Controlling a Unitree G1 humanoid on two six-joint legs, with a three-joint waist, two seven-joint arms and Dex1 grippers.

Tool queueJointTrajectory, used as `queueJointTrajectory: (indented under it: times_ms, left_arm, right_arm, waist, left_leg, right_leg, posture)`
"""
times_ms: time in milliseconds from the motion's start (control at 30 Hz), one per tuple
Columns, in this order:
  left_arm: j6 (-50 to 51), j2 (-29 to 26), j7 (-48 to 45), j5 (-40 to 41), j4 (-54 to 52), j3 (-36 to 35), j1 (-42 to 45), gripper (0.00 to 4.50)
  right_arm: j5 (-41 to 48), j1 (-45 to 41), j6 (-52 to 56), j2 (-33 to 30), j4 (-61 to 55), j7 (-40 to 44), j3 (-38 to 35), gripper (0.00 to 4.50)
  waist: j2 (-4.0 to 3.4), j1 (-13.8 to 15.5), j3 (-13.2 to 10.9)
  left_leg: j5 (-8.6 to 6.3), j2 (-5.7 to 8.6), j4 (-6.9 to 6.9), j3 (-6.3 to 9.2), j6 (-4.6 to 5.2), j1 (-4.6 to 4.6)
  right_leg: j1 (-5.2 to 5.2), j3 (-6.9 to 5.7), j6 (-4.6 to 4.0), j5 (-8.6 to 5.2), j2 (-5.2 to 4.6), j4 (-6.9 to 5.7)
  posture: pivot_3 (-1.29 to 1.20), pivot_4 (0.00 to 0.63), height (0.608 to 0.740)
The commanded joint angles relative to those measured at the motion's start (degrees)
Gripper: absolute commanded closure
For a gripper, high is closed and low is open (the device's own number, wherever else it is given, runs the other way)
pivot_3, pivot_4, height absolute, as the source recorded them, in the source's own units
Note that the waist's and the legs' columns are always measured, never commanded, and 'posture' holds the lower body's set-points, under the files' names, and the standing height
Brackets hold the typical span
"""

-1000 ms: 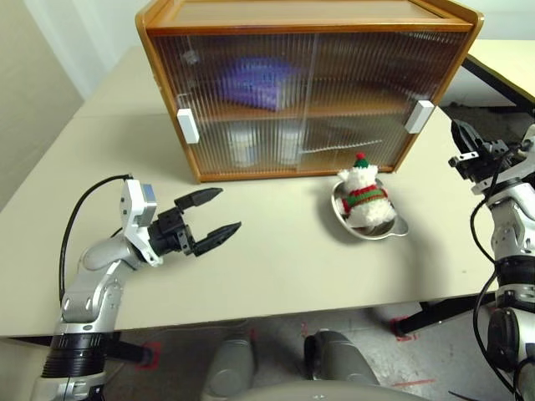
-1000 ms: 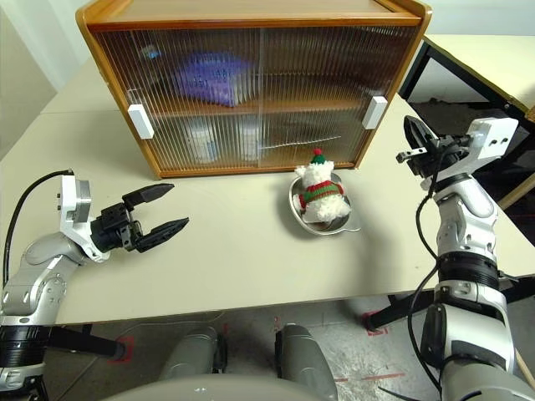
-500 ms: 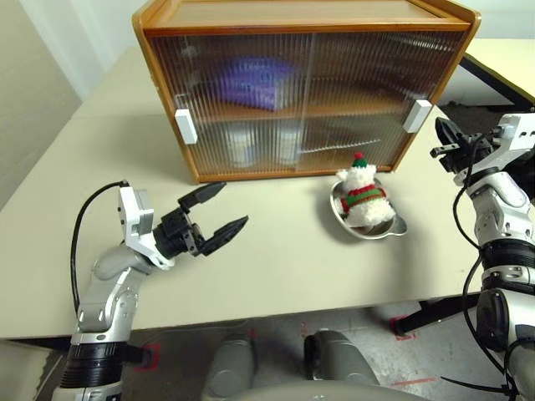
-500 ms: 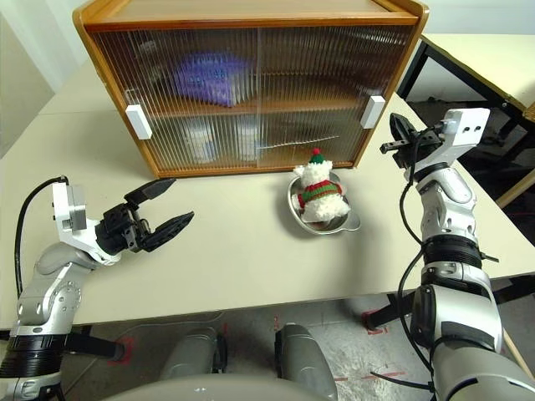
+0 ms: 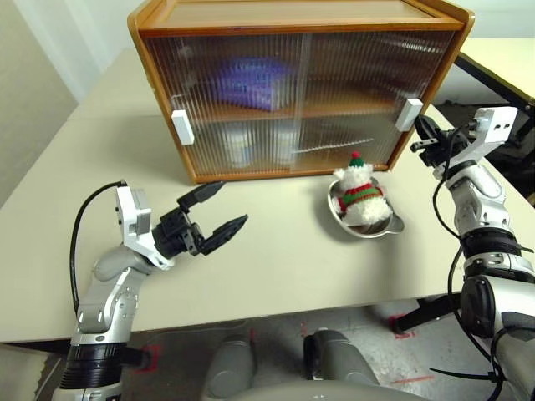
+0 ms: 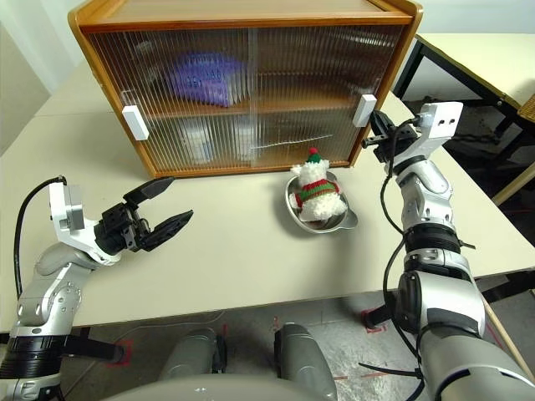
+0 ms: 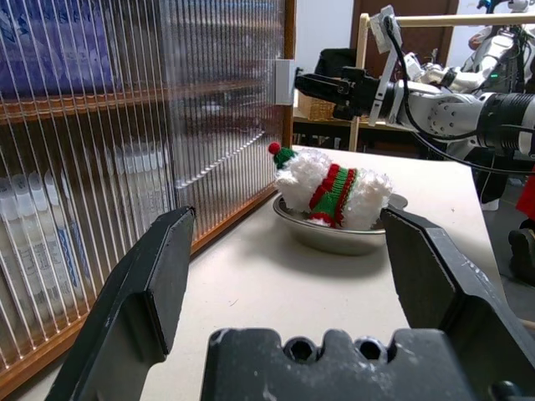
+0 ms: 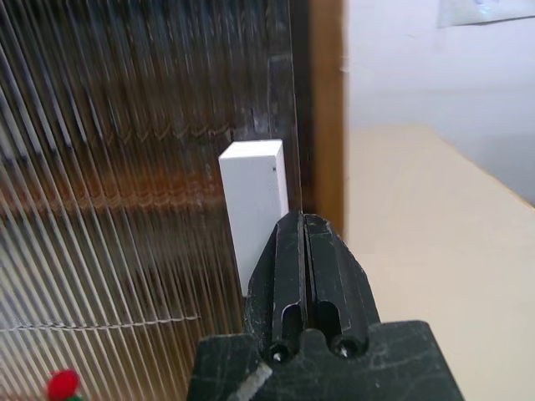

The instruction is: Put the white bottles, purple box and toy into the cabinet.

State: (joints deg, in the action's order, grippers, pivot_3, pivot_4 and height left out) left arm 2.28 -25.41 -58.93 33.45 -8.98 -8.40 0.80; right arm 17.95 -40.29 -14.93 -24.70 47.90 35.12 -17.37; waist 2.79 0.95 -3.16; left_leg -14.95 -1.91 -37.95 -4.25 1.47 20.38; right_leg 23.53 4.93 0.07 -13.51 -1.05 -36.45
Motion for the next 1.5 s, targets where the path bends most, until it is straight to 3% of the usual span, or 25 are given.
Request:
queueJointTrajectory:
  times_ms: [33,467,1033,1333,1500]
  left_arm:
    - [0.2,-0.4,-0.3,0.0,-0.2,0.5,-0.6,0.00]
    - [0.1,-0.6,-0.9,-0.3,0.4,0.8,-0.5,0.00]
    - [-0.8,-0.5,-0.8,-1.0,0.9,1.0,-1.8,0.00]
    - [-1.5,-0.1,-0.8,-1.4,1.3,1.4,-2.5,0.00]
    - [-1.6,-0.2,-0.8,-1.4,1.5,1.3,-2.3,0.00]
  right_arm:
    - [-0.2,-0.6,0.3,1.6,-1.2,2.0,1.7,4.45]
    - [0.4,0.4,4.7,9.8,-9.0,3.2,6.2,4.45]
    - [1.3,-0.9,6.5,16.5,-7.9,10.1,10.5,4.45]
    - [1.8,0.9,8.1,15.4,-9.9,11.8,9.8,4.45]
    - [3.7,2.7,12.3,8.5,-14.1,13.5,7.2,2.76]
  waist:
    - [0.00,0.0,0.0]
    - [-0.03,0.1,0.0]
    - [-0.04,0.2,0.0]
    - [-0.05,0.1,0.0]
    - [-0.06,0.8,0.0]
  left_leg:
    - [0.00,-0.02,0.00,0.00,0.00,0.00]
    - [-0.01,-0.03,0.02,0.02,-0.02,-0.01]
    - [-0.04,-0.05,0.02,0.03,-0.08,0.00]
    - [-0.19,-0.07,0.02,0.03,-0.33,0.00]
    - [-0.18,-0.02,0.02,0.02,-0.32,0.06]
  right_leg:
    - [0.00,0.00,0.00,0.00,0.02,0.00]
    - [0.11,-0.06,-0.01,0.00,-0.03,-0.01]
    - [0.14,-0.11,-0.02,0.00,-0.02,-0.02]
    - [0.18,-0.11,-0.05,-0.02,0.00,-0.09]
    - [0.24,-0.12,-0.04,-0.03,-0.05,-0.08]
  posture:
    - [0.22,0.000,0.740]
    - [0.22,0.000,0.740]
    - [0.23,0.000,0.740]
    - [0.23,0.001,0.740]
    - [0.22,0.002,0.740]
